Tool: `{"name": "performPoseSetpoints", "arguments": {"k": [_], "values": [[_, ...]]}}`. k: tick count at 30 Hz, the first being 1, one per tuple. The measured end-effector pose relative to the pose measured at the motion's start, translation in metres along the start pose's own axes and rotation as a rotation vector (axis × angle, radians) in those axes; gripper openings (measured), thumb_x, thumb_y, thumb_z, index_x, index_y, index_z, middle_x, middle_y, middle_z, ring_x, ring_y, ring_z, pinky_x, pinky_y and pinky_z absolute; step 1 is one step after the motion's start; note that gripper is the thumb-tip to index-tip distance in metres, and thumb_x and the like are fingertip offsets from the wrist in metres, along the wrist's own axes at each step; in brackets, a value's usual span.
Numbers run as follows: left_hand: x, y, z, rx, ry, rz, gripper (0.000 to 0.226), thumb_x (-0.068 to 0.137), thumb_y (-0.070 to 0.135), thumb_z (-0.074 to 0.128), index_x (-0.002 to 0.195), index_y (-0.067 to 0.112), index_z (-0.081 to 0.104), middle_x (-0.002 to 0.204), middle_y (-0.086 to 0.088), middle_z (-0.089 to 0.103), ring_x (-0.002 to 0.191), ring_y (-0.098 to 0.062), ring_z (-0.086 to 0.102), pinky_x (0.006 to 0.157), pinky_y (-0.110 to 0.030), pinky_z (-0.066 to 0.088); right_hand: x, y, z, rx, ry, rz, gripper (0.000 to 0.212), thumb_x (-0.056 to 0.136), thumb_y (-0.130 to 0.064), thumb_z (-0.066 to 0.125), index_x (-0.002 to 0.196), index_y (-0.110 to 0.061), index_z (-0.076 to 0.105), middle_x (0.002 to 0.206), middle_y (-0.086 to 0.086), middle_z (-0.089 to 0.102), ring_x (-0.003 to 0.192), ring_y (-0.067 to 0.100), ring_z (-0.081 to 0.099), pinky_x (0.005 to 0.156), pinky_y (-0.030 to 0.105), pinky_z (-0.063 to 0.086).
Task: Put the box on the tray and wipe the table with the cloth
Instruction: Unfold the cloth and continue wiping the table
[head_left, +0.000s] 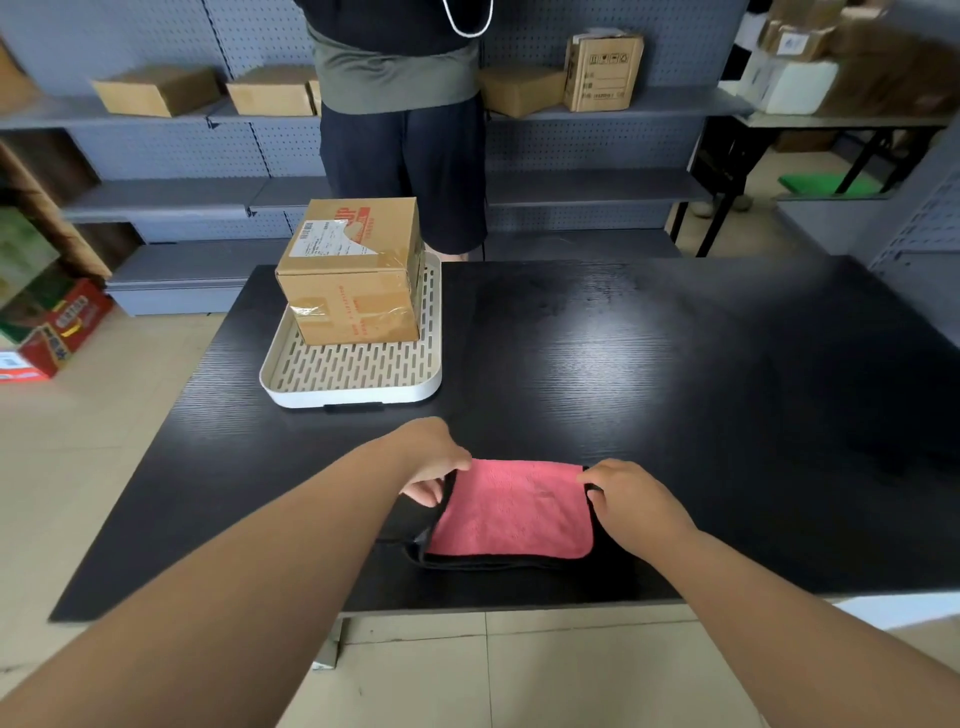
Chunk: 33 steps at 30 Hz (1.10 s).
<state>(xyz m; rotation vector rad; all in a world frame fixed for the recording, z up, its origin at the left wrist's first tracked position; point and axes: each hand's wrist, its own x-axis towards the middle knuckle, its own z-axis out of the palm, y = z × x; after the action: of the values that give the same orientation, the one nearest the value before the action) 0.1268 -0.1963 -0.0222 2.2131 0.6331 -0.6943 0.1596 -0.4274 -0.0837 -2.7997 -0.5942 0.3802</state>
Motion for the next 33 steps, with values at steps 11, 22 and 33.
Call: {"name": "performPoseSetpoints", "arguments": {"k": [11, 22, 33], "values": [[0.009, 0.063, 0.057, -0.562, -0.100, -0.026, 0.026, 0.095, 0.019, 0.053, 0.114, 0.000, 0.053, 0.103, -0.015, 0.061, 0.078, -0.025, 0.065, 0.079, -0.035, 0.058, -0.002, 0.035, -0.016, 0.105, -0.003, 0.050, 0.033, 0.096, -0.015, 0.045, 0.126, -0.020, 0.058, 0.132, -0.002, 0.057, 0.122, 0.016, 0.052, 0.104, 0.030, 0.042], [0.029, 0.011, 0.053, 0.567, 0.185, 0.337, 0.040, 0.097, 0.020, 0.040, 0.137, 0.021, 0.046, 0.140, -0.003, 0.045, 0.125, -0.024, 0.047, 0.103, -0.038, 0.041, 0.025, -0.003, -0.005, 0.141, -0.063, 0.001, 0.033, 0.094, -0.021, 0.047, 0.127, -0.019, 0.054, 0.126, 0.003, 0.056, 0.117, 0.025, 0.053, 0.096, 0.040, 0.047], [0.032, -0.019, 0.053, 0.778, 0.163, 0.466, 0.050, 0.102, 0.035, 0.031, 0.150, 0.023, 0.023, 0.160, 0.001, 0.012, 0.146, -0.020, 0.020, 0.117, -0.032, 0.016, 0.061, -0.031, 0.005, 0.083, -0.091, 0.067, 0.037, 0.095, -0.022, 0.050, 0.130, -0.012, 0.051, 0.130, 0.010, 0.051, 0.122, 0.028, 0.046, 0.100, 0.040, 0.041]]}}
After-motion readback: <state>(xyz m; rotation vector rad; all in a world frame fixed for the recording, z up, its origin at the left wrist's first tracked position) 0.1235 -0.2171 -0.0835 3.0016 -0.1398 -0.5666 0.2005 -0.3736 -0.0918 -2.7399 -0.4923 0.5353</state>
